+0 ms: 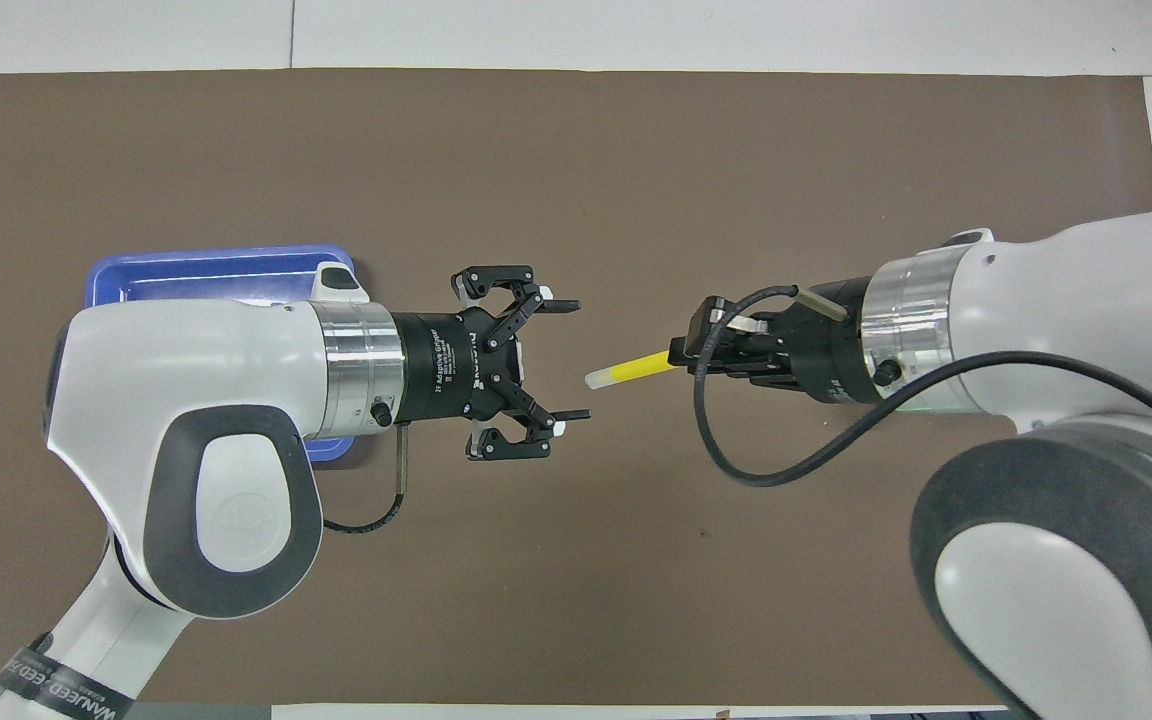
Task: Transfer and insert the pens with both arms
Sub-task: 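Carry the yellow pen into the cup while the left gripper returns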
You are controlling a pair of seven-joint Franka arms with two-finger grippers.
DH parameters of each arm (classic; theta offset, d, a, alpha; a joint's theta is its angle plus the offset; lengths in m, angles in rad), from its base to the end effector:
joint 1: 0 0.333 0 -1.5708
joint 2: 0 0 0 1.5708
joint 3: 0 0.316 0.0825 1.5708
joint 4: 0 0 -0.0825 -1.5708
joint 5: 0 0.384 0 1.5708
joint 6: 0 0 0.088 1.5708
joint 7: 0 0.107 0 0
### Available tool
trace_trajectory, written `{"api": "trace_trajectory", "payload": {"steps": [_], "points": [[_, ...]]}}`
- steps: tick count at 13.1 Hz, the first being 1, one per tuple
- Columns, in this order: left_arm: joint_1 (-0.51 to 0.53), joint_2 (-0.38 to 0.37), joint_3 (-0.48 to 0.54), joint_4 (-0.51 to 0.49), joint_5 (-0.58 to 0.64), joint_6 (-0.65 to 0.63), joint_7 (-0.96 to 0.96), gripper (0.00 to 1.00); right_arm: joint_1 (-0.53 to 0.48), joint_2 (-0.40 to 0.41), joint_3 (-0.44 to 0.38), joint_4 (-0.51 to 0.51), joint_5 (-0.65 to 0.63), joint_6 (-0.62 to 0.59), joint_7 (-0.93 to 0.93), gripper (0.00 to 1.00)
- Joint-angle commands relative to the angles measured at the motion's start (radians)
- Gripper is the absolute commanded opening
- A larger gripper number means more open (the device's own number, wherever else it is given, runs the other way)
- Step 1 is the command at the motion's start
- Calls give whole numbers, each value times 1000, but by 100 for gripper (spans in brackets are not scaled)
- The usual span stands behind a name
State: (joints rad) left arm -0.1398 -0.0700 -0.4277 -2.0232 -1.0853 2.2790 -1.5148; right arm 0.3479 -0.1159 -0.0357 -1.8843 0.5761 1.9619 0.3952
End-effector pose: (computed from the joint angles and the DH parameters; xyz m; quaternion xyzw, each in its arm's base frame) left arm 0.4673 -0.3290 0.5217 0.6358 0.6266 -0.2987 0.3375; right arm 0.5100 0.2011 0.5843 -0.9495 0.1220 0.0082 0.2889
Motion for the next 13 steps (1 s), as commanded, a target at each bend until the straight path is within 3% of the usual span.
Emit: {"api": "trace_trajectory", "payload": {"steps": [1,5,7,9,13], "points": [[-3,-24,7,-25,-15,19,16,100,-113,-8,3,4,-76,-76,-222,0],[17,-24,10,-29,-12,27,73,100,-216,-8,3,2,-292,-90,-560,0],[57,-22,10,-31,-4,25,105,100,-225,-11,5,-12,-460,-92,-677,0],[97,-22,10,-34,77,13,201,100,-233,-11,5,-21,-579,-87,-745,0],[157,-5,9,-32,296,-79,315,100,-311,12,5,-93,-590,-48,-829,0]]}}
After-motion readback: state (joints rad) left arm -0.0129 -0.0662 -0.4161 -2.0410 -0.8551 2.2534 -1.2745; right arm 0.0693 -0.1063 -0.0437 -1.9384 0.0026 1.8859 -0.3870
